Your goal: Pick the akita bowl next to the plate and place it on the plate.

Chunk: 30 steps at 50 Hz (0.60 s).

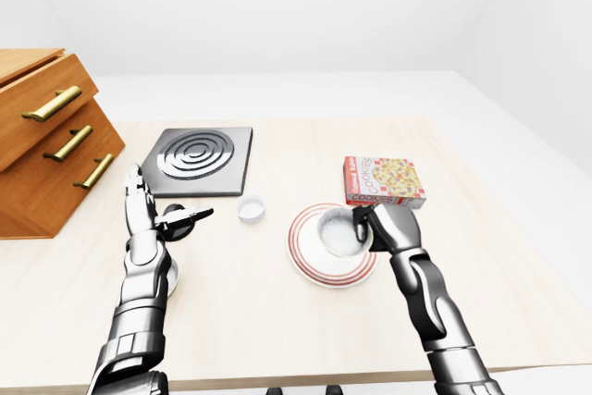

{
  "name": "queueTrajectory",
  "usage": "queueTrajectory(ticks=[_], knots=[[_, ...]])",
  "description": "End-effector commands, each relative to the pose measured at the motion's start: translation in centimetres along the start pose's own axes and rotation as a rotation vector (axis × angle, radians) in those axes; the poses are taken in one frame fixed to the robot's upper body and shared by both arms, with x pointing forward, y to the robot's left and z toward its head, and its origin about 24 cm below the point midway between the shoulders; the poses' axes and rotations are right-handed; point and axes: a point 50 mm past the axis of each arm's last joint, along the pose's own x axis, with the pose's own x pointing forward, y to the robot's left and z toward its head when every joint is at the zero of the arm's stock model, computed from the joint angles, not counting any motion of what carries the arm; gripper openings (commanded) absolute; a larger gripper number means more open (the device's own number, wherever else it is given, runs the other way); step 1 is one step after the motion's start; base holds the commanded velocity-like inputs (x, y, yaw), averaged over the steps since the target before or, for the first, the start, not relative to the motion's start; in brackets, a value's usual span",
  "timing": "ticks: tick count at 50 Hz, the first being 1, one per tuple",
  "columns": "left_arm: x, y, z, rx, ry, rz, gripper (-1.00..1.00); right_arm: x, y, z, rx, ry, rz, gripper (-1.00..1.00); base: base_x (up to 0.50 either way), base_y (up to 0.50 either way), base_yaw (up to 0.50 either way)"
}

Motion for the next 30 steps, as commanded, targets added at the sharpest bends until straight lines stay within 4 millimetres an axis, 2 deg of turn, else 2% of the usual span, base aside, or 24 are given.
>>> queueTrajectory(ticks=[1, 19, 30], knots=[[0.0, 0.0, 0.1, -0.001, -0.004, 0.000, 1.00, 0.1, 0.6, -0.7, 0.289, 0.043, -0.024, -1.00, 0.00, 0.00, 0.00], [0.0, -0.1, -0.3, 0.003, 0.012, -0.003, 1.00, 2.4, 1.4, -1.2, 0.211, 0.069, -0.053, -1.00, 0.00, 0.00, 0.00], [-0.1, -0.1, -0.4, 0.004, 0.013, -0.004, 1.00, 2.6, 2.6, -1.4, 0.190, 0.090, -0.033, -1.00, 0.00, 0.00, 0.00]])
